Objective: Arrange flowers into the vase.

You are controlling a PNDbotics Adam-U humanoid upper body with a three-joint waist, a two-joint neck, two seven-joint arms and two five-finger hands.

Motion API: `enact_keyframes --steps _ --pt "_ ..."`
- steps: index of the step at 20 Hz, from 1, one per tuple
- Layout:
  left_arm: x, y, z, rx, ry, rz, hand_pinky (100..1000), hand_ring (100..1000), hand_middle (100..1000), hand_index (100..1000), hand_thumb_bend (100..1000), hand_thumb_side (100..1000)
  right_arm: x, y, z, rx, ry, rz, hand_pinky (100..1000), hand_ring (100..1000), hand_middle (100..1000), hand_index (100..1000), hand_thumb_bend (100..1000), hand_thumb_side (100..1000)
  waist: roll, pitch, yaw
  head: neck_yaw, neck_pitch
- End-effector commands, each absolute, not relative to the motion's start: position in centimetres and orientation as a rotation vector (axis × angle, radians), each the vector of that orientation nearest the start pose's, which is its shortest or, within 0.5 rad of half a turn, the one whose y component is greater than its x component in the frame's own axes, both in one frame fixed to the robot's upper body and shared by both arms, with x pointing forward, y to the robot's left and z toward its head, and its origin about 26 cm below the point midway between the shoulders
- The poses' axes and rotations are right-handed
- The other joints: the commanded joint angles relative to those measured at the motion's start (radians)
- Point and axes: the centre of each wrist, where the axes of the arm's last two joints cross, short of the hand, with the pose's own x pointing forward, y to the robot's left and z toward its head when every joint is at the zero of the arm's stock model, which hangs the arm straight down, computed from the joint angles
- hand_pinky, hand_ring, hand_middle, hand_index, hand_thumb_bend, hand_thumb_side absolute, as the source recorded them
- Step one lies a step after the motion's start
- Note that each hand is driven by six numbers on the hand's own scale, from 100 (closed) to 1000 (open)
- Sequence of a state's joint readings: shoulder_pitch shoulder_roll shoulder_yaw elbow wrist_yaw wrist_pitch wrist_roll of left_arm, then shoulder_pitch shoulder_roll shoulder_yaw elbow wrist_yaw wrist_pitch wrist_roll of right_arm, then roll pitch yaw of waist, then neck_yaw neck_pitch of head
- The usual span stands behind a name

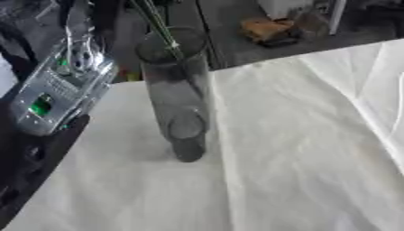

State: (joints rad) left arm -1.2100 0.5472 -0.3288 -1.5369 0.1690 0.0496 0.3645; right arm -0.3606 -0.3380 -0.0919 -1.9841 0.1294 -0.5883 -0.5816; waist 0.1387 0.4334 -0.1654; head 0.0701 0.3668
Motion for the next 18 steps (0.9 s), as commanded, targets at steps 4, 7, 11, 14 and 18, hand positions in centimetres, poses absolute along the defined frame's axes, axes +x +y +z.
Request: enact_keyframes --steps 4,7,11,14,18 --pt "36.91 17.04 41.09 -0.432 3.505 0.660 483 499 366 491 100 784 30.30 -28.03 22.99 0.401 3.183 0.334 761 836 564 884 100 1000 -0.005 -0.029 0.004 -0.003 -0.007" --pt "36.94 17.14 41.00 -0.465 3.496 0.697 489 501 369 495 100 781 30.29 -28.05 22.99 0.404 3.183 0.336 761 836 564 884 100 1000 -0.004 -0.030 0.005 -0.002 -0.008" --pt "37.04 17.15 40.78 -0.512 3.481 0.763 496 504 372 499 100 781 30.30 -28.03 23.01 0.404 3.184 0.335 761 836 564 883 100 1000 -0.003 -0.029 0.005 -0.003 -0.008" --pt "37.09 17.13 40.71 -0.531 3.477 0.788 498 505 373 500 100 780 30.30 -28.03 23.01 0.403 3.184 0.335 762 836 564 884 100 1000 -0.002 -0.029 0.005 -0.002 -0.010" --pt "37.16 17.05 40.51 -0.543 3.477 0.827 504 508 379 506 100 782 30.30 -28.03 23.02 0.402 3.184 0.336 762 836 564 884 100 1000 -0.002 -0.030 0.004 -0.003 -0.012"
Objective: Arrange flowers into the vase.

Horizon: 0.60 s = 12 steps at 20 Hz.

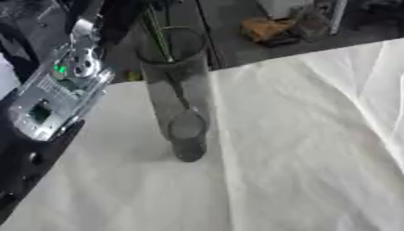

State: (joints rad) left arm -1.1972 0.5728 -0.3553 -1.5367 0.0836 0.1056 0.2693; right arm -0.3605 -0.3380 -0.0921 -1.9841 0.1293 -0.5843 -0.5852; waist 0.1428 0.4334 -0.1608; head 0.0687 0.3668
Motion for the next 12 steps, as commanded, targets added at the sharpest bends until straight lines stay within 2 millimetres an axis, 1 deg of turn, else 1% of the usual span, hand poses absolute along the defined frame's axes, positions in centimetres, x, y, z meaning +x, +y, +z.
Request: enact_keyframes --steps 1,5,12 --pt "37.18 17.05 40.46 0.403 -2.561 -0.619 509 510 382 509 100 782 30.30 -28.04 23.02 0.402 3.184 0.336 761 836 564 884 100 1000 -0.006 -0.030 -0.001 -0.001 -0.012" --pt "37.19 17.00 40.31 0.409 -2.544 -0.651 522 519 398 526 100 788 30.30 -28.03 23.02 0.402 3.184 0.336 762 837 564 884 100 1000 -0.006 -0.029 0.001 -0.001 -0.013" --pt "37.11 16.93 40.28 0.410 -2.529 -0.684 562 568 473 599 100 801 30.30 -28.02 23.00 0.402 3.185 0.336 762 837 563 884 100 1000 -0.008 -0.029 0.002 -0.001 -0.010"
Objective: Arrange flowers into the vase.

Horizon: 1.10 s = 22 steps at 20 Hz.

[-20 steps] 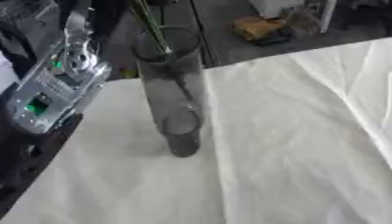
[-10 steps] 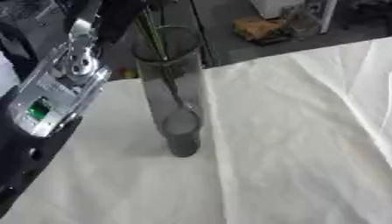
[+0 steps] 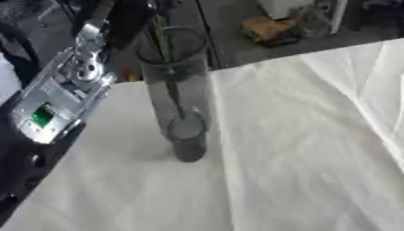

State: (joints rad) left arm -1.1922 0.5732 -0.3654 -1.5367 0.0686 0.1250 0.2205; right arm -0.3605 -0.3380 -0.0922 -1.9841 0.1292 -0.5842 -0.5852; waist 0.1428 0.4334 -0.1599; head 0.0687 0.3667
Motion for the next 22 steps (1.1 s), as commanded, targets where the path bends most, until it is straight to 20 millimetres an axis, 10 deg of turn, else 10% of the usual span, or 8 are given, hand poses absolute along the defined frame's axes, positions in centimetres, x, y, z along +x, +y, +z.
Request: enact_keyframes --steps 1,22 --pt "37.09 16.94 40.27 0.414 -2.526 -0.693 573 583 490 611 100 797 30.30 -28.01 23.00 0.402 3.185 0.336 763 837 563 884 100 1000 -0.008 -0.029 0.002 -0.002 -0.009" --pt "36.88 16.95 39.99 0.470 -2.451 -0.901 822 860 817 901 100 915 30.29 -28.05 22.96 0.402 3.187 0.341 763 838 563 885 100 1000 -0.011 -0.030 0.008 -0.003 -0.016"
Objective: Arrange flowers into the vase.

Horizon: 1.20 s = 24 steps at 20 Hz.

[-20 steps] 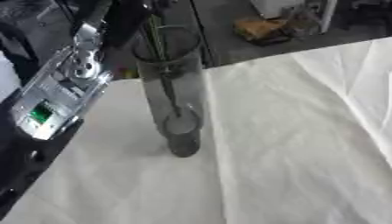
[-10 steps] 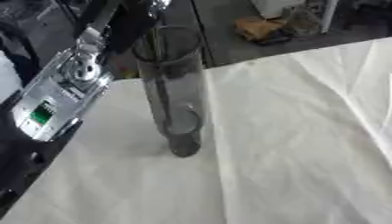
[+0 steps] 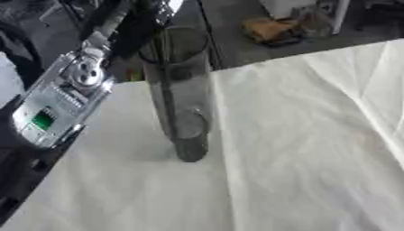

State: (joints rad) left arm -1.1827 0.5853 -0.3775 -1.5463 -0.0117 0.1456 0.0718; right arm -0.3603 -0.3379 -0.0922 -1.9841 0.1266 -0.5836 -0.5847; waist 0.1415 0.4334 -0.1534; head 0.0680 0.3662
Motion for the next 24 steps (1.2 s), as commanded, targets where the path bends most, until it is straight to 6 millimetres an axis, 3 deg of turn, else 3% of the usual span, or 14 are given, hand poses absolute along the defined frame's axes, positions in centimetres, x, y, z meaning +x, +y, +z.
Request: enact_keyframes --steps 1,12,24 --pt "36.88 16.95 39.98 0.469 -2.450 -0.906 823 860 818 902 100 916 30.29 -28.05 22.96 0.401 3.187 0.341 763 838 563 885 100 1000 -0.010 -0.030 0.001 -0.002 -0.015" --pt "36.74 17.14 39.75 0.492 -2.428 -0.967 886 898 859 973 103 920 30.29 -28.06 22.95 0.400 3.188 0.341 763 838 563 885 100 1000 -0.011 -0.030 0.005 -0.003 -0.015" --pt "36.80 17.63 39.35 0.525 -2.383 -1.035 936 933 901 1000 228 944 30.27 -28.13 22.92 0.403 3.189 0.344 763 838 563 886 100 1000 -0.016 -0.033 0.010 -0.004 -0.014"
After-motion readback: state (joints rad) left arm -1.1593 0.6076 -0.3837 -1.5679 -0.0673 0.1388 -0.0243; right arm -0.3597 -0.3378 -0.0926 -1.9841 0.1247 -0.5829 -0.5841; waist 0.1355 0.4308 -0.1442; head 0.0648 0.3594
